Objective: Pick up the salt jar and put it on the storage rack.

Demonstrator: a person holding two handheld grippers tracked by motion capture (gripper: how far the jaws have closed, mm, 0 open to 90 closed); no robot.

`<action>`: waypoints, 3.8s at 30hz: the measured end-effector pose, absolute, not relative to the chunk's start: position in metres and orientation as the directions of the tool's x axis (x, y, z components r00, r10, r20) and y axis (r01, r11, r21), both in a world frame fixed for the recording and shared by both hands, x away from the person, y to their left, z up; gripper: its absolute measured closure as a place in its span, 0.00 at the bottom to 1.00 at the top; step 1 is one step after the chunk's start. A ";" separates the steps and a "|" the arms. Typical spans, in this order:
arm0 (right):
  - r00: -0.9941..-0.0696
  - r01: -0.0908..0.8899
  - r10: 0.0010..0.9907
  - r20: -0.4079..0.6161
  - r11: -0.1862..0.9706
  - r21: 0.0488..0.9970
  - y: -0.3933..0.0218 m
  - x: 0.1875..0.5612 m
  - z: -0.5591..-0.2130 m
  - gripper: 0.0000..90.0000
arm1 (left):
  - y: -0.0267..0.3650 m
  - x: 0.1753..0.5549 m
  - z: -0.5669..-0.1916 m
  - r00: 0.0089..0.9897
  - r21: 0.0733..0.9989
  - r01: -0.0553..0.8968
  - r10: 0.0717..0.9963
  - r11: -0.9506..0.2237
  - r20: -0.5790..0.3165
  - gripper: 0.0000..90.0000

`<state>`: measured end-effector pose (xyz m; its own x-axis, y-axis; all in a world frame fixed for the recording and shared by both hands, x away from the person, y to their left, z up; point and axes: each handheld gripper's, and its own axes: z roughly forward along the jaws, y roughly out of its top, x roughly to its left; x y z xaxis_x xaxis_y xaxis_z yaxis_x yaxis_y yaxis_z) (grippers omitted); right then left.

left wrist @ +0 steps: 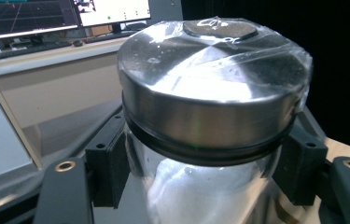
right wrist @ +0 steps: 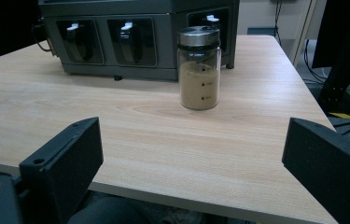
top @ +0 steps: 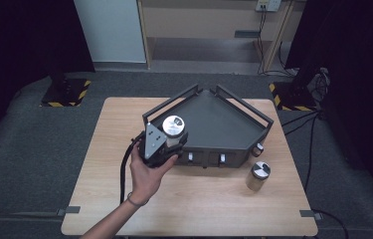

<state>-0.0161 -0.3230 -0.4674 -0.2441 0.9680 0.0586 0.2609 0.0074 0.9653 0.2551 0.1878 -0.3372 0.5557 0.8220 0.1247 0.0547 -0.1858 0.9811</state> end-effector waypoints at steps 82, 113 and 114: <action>-0.289 0.252 0.956 0.046 0.030 0.967 -0.322 -0.013 -0.467 0.06 | 0.157 0.342 -0.357 0.480 0.955 0.211 0.873 -0.209 0.084 0.00; -0.317 0.247 0.948 0.026 0.056 0.967 -0.319 -0.015 -0.465 0.06 | 0.185 0.244 -0.412 0.539 0.904 0.340 0.841 -0.258 0.037 0.00; -0.317 0.248 0.948 0.026 0.057 0.967 -0.319 -0.015 -0.465 0.06 | 0.186 0.242 -0.414 0.541 0.903 0.344 0.840 -0.259 0.035 0.00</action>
<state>-0.0148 -0.3186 -0.4651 -0.3175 0.9479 0.0257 0.2477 0.0567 0.9672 0.2425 0.1855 -0.4135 0.5412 0.8401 0.0353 0.3437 -0.2593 0.9026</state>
